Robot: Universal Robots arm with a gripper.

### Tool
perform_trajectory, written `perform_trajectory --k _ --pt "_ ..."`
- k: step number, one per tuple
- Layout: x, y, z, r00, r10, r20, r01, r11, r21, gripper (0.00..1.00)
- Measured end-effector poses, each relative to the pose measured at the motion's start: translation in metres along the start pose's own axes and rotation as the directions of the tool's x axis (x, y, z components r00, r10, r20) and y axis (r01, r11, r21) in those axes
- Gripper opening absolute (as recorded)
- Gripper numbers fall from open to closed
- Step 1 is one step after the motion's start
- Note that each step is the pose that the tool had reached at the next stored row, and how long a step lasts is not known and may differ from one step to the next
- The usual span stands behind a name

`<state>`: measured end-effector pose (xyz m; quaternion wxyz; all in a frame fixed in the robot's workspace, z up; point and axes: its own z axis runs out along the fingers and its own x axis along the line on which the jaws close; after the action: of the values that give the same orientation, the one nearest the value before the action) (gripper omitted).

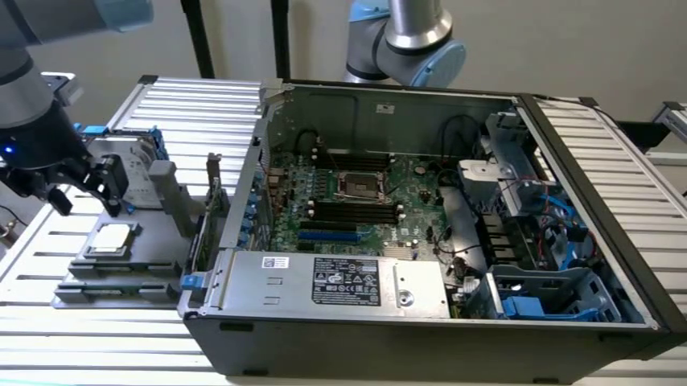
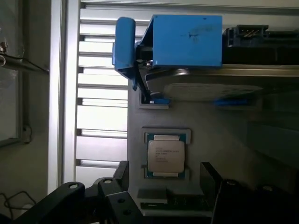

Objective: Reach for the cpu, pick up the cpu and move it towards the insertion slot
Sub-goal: 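Pick up the cpu and move it towards the insertion slot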

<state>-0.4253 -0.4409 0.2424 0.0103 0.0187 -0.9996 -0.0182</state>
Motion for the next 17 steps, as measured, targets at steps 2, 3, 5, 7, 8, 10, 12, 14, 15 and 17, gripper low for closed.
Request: perform_trajectory --k 2,3,5,7,8,10,12,14,15,17 --pt "-0.001 -0.0002 0.0037 1.0 -0.002 0.0 0.002 1.0 0.0005 0.71" --pt "-0.001 -0.0002 0.0055 1.0 -0.002 0.0 0.002 1.0 0.0008 0.71" --pt "-0.002 -0.0004 0.009 1.0 -0.003 -0.0001 0.003 1.0 0.0014 0.71" --pt "-0.002 -0.0006 0.0127 1.0 -0.004 -0.0002 0.004 1.0 0.002 0.71" --pt "-0.002 -0.0007 0.0145 1.0 -0.004 -0.0001 0.004 1.0 0.0023 0.71" --pt "-0.002 -0.0008 0.0181 1.0 -0.004 -0.0002 0.004 1.0 0.0027 0.71" --pt "-0.003 -0.0011 0.0218 1.0 -0.005 -0.0002 0.005 1.0 0.0031 0.71" --pt "-0.003 -0.0013 0.0254 1.0 -0.005 -0.0003 0.005 1.0 0.0036 0.71" --pt "-0.003 -0.0014 0.0271 1.0 -0.005 -0.0003 0.005 1.0 0.0038 0.71" --pt "-0.003 -0.0017 0.0308 1.0 -0.005 -0.0002 0.005 1.0 0.0045 0.71"
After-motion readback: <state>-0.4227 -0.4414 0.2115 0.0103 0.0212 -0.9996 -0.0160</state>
